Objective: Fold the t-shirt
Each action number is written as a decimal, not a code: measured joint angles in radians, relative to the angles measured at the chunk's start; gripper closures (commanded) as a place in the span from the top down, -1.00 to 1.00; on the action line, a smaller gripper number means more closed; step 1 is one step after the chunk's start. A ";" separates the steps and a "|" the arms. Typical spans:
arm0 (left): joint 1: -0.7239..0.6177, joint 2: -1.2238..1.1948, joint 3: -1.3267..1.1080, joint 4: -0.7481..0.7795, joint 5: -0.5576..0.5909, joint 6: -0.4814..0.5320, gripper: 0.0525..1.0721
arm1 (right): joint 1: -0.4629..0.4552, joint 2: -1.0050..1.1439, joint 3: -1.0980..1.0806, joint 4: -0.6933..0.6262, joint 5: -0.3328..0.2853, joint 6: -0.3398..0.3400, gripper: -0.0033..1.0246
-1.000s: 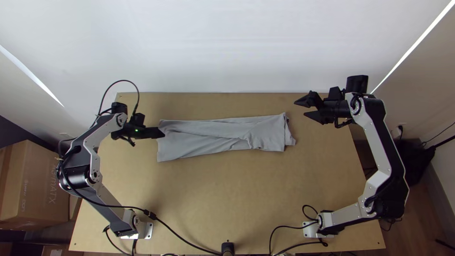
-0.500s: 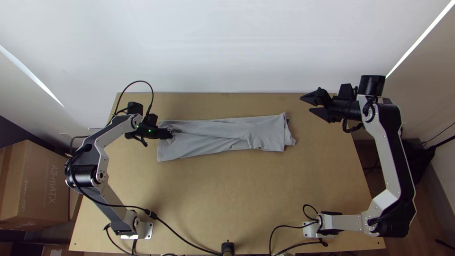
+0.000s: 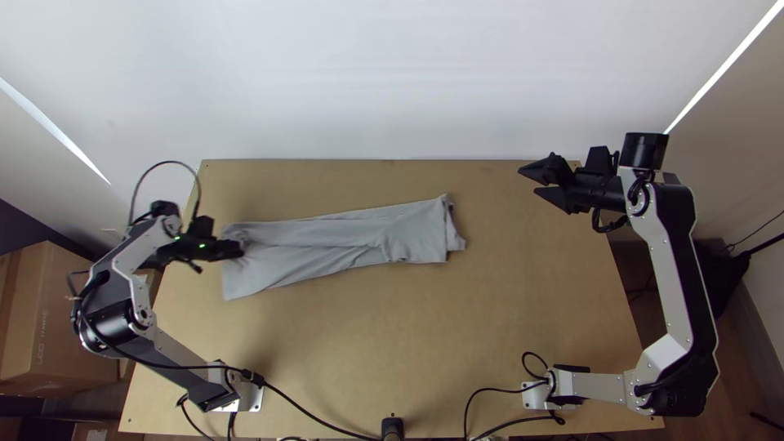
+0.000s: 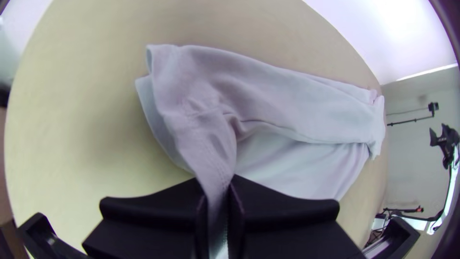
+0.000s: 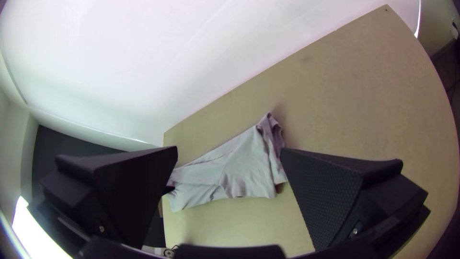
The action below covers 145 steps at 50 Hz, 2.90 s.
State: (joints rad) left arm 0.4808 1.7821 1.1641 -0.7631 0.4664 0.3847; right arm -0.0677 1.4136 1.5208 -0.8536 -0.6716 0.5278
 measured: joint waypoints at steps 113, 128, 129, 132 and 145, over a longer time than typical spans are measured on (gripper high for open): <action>-1.088 0.435 1.089 0.066 -0.202 -0.684 0.91 | 0.226 -0.136 -0.446 0.184 0.187 0.000 0.92; -0.836 0.181 1.075 -0.026 -0.243 -0.649 0.91 | 0.481 0.123 -0.202 0.182 0.324 -0.038 0.92; -0.818 0.165 1.074 -0.036 -0.243 -0.649 0.91 | 0.493 0.148 -0.167 0.176 0.324 -0.039 0.92; -0.774 0.118 1.058 -0.047 -0.243 -0.646 0.91 | 0.520 0.211 -0.083 0.168 0.325 -0.038 0.92; -0.613 -0.063 0.929 -0.084 -0.243 -0.646 0.91 | 0.654 0.468 0.198 0.134 0.320 -0.037 0.92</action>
State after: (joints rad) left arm -0.1322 1.7191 2.0926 -0.8474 0.2234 -0.2611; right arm 0.5861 1.8820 1.7184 -0.7200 -0.3515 0.4904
